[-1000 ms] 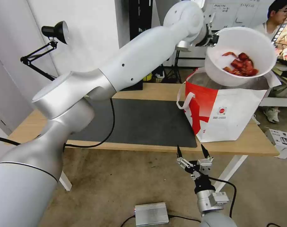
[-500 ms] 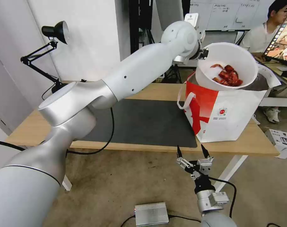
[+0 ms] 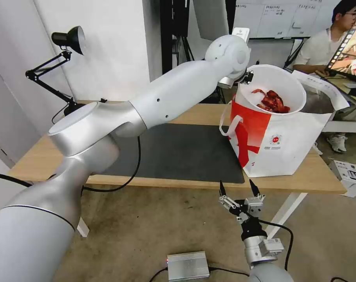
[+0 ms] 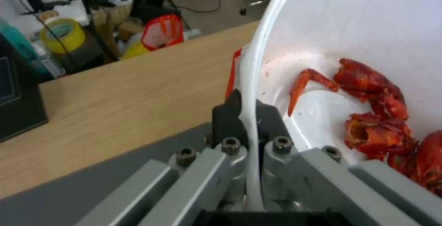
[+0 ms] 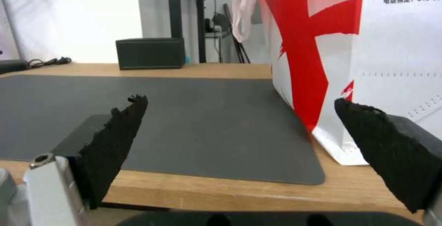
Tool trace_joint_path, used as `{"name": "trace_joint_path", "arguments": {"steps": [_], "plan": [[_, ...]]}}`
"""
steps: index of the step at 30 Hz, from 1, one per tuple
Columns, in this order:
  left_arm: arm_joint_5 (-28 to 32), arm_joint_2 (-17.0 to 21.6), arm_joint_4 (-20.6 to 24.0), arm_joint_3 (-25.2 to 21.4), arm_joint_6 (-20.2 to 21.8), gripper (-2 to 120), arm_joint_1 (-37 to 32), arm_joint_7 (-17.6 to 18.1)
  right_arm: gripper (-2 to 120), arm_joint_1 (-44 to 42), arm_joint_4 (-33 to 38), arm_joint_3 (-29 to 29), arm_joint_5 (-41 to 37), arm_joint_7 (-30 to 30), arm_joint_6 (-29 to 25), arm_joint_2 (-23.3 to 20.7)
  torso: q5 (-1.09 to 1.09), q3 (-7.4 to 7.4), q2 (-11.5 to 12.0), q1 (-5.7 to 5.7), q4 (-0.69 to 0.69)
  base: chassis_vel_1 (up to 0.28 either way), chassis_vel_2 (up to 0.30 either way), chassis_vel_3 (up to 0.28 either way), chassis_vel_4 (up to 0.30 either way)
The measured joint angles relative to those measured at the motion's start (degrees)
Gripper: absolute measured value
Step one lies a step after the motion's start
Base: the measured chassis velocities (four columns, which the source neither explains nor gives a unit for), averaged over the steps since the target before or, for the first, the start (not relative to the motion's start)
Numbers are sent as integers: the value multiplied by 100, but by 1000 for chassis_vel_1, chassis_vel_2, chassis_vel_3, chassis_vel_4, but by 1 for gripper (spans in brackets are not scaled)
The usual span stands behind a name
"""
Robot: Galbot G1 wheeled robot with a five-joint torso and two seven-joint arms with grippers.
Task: Pick up the trash from the table and place it into the takeout bag.
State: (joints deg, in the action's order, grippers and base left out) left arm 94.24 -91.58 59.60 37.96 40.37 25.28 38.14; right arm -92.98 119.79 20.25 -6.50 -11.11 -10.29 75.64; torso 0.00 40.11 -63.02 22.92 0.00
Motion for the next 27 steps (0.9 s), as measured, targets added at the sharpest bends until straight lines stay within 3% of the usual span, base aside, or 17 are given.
{"name": "trace_joint_path", "arguments": {"steps": [15,27], "plan": [[116,1,304,40,-40,0,13,96,100,0,0,0,0,0,0,0,0,0,1,0,0,0,0,0,0],[151,2,276,108,-245,31,-37,67,100,0,0,0,0,0,0,0,0,0,0,0,0,0,0,0,0]]}}
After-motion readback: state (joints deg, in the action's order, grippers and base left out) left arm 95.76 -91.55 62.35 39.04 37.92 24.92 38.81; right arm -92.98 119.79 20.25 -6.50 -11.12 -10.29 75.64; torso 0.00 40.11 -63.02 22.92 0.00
